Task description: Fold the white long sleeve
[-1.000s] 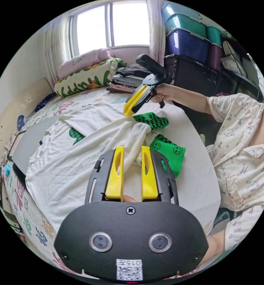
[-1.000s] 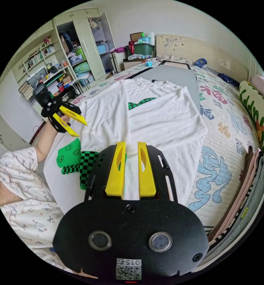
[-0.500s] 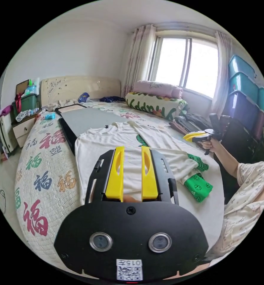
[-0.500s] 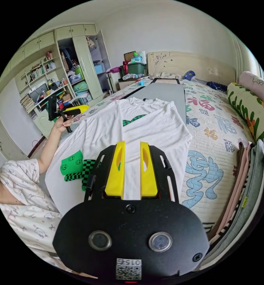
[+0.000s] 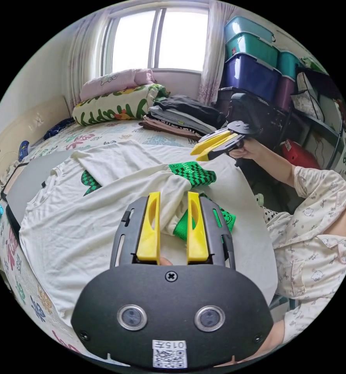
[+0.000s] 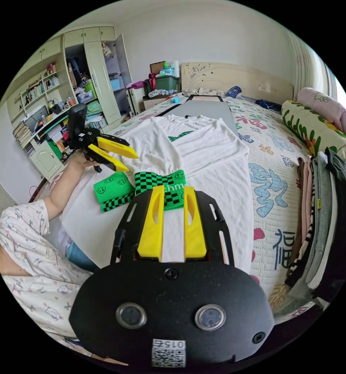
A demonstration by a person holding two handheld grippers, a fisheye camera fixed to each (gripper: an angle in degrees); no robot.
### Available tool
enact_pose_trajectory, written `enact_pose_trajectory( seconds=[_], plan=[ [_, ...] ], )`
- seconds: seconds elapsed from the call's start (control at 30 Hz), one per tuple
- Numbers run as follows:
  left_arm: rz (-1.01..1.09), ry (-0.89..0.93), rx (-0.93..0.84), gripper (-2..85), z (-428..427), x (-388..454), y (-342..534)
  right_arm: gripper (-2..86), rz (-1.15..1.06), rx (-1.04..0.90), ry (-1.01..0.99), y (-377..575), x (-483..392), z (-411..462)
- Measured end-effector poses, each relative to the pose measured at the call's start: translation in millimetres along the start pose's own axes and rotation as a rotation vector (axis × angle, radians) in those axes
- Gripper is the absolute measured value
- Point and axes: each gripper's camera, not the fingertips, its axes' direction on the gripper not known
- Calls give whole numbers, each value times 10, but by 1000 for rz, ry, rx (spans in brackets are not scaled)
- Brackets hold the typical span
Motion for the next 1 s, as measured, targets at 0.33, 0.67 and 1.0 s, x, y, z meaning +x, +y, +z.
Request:
enact_pose_trajectory(
  seconds=[0.33,0.67,1.0],
  plan=[
    [3,-67,-182,94,753,255,-394,79,24,67,94,752,-582,24],
    [-104,50,-148,83,1043,-39,-397,73,31,105,115,1274,-900,26],
    [-65,-6,-153,83,1239,161,-542,13,199,192,109,1069,-937,-692]
  ],
)
